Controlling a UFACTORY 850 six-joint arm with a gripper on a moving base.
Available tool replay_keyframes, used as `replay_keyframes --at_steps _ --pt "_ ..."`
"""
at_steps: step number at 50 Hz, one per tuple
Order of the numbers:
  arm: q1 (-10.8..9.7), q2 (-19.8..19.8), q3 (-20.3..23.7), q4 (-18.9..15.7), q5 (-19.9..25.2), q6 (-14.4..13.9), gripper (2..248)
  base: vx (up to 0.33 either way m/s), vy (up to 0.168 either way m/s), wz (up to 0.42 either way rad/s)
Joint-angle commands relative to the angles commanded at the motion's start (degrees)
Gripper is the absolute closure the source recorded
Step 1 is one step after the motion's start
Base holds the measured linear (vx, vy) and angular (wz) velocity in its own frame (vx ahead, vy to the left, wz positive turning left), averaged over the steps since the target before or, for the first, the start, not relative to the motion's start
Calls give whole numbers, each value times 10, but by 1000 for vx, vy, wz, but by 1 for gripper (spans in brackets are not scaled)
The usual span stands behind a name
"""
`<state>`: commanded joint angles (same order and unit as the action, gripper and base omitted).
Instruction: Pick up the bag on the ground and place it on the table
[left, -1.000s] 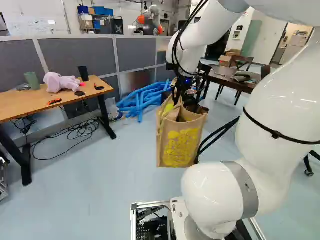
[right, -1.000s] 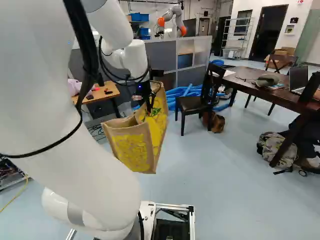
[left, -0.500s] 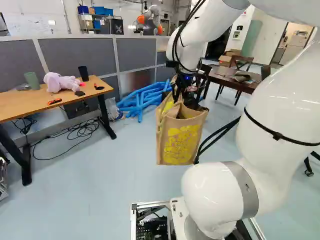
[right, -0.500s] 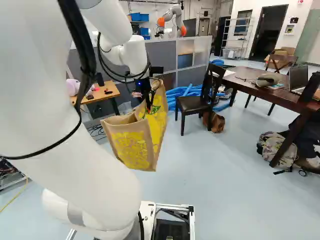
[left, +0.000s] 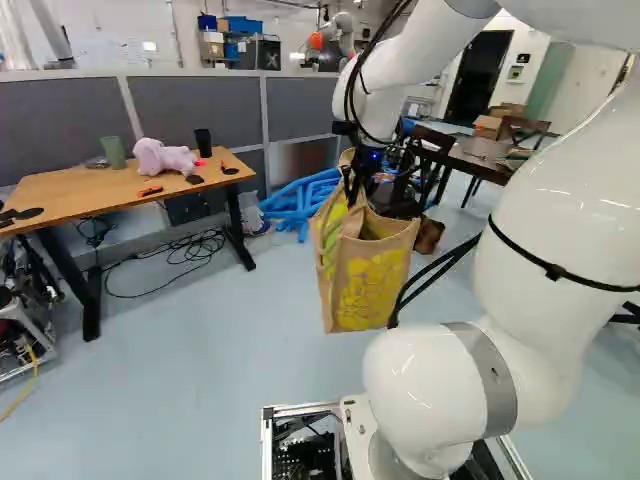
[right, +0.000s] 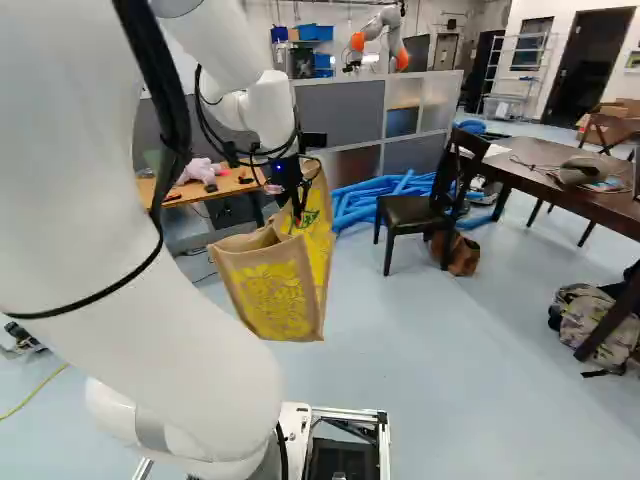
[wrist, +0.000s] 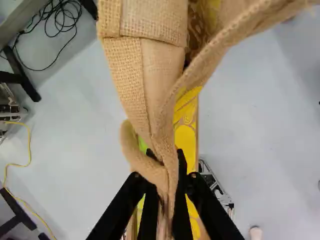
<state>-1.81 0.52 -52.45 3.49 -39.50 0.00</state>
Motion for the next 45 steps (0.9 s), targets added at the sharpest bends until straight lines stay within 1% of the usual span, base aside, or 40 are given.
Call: replay_keyframes --at_steps 34,45 --pt "0 0 0 0 0 0 222 -1 96 462" --pt "0 0 0 0 0 0 222 34 129 468"
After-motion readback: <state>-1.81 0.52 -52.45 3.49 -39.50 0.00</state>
